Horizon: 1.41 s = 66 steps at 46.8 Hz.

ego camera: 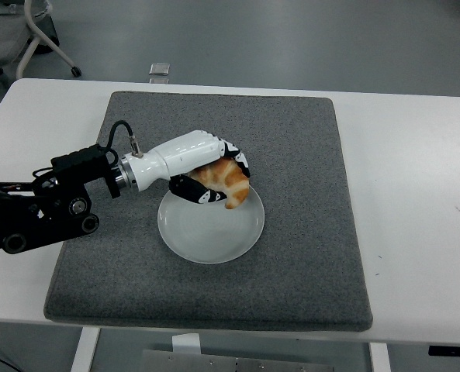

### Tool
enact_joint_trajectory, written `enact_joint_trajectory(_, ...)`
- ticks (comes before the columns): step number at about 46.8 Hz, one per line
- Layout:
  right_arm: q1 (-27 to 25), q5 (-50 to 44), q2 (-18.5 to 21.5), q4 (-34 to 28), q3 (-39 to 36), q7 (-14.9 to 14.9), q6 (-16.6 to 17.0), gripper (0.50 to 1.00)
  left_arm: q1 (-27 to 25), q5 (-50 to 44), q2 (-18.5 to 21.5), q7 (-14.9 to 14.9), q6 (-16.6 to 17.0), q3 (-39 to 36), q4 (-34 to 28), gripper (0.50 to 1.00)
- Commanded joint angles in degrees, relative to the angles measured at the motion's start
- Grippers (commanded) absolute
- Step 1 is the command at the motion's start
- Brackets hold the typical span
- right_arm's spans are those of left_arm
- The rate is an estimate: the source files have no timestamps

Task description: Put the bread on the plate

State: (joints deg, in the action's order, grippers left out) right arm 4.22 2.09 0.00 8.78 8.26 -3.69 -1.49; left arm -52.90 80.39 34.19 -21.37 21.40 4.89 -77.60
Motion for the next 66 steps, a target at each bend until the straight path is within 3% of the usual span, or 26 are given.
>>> enact_joint_trajectory(1,0.0,0.0,0.0,-0.1,0.0,0.0,0.0,0.930,1.9,1.6,0.0,-0.2,1.1,0.0,0.0,0.500)
enact_joint_trajectory(9,0.0,-0.1,0.0,0.0,0.0,0.0,0.0,0.930,5.4,1.9,-0.2,-2.0,3.4,0.0,0.6,0.500)
enact_joint_trajectory(18,0.0,0.0,0.0,-0.1,0.0,0.0,0.0,0.930,7.8,1.9,-3.0,-3.3,5.8,-0.1,3.2,0.500)
enact_joint_trajectory(42,0.0,-0.1,0.0,-0.1,0.0,0.0,0.0,0.930,9.9,1.1,-2.9,-4.1,8.1,0.8,4.6,0.500)
enact_joint_trajectory(46,0.0,0.0,0.0,-0.1,0.0,0.0,0.0,0.930,10.5,1.0,-3.1,-4.1,10.1,1.1,4.6,0.500)
enact_joint_trajectory(50,0.0,0.0,0.0,-0.1,0.0,0.0,0.0,0.930,10.6,0.9,-3.2,-4.1,12.1,1.0,4.6,0.587)
enact_joint_trajectory(56,0.0,-0.1,0.0,-0.1,0.0,0.0,0.0,0.930,11.2,0.5,-3.2,-4.1,12.3,1.0,4.6,0.670)
enact_joint_trajectory(59,0.0,0.0,0.0,-0.1,0.0,0.0,0.0,0.930,11.9,0.2,-3.2,-4.1,12.4,1.2,4.6,0.737)
enact_joint_trajectory(66,0.0,-0.1,0.0,-0.1,0.0,0.0,0.0,0.930,12.7,-0.1,-3.2,-4.1,12.4,1.2,4.6,0.773)
